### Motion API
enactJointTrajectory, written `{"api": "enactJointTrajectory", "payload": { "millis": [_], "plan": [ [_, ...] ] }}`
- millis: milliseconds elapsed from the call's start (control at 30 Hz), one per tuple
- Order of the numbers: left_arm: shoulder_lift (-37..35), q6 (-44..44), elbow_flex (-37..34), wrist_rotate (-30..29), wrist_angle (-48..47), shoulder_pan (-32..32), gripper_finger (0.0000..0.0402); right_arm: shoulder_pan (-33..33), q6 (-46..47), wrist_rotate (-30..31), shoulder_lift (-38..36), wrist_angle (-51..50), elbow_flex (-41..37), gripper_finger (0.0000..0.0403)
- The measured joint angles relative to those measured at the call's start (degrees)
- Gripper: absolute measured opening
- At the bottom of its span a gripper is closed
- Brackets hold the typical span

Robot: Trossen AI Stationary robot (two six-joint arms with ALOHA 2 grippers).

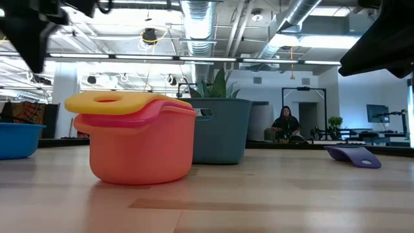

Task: Nest measuring cups in basket
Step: Remove the yellow measuring cup from the stacked measuring cup

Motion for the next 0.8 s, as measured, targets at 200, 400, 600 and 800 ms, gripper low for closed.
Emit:
{"api": "enactJointTrajectory", "payload": {
  "millis": [200,400,600,800],
  "plan": [
    [0.04,13.25,-5.15,-2.72,2.7,5.24,0.0139,0.9,0.9,-1.23,0.0,0.31,0.0,0.0119],
    [0.07,37.52,-12.92,5.96,8.46,7.31,0.0194,2.8,1.01,-1.11,0.02,0.36,0.0,0.0119],
    [0.09,42.22,-18.63,6.16,12.52,10.15,0.0177,2.8,2.39,-1.09,0.02,0.33,0.0,0.0119],
    [0.07,44.08,-22.38,9.27,21.12,12.57,0.0122,2.1,2.4,-1.12,0.02,0.33,0.0,0.0119]
  ]
}}
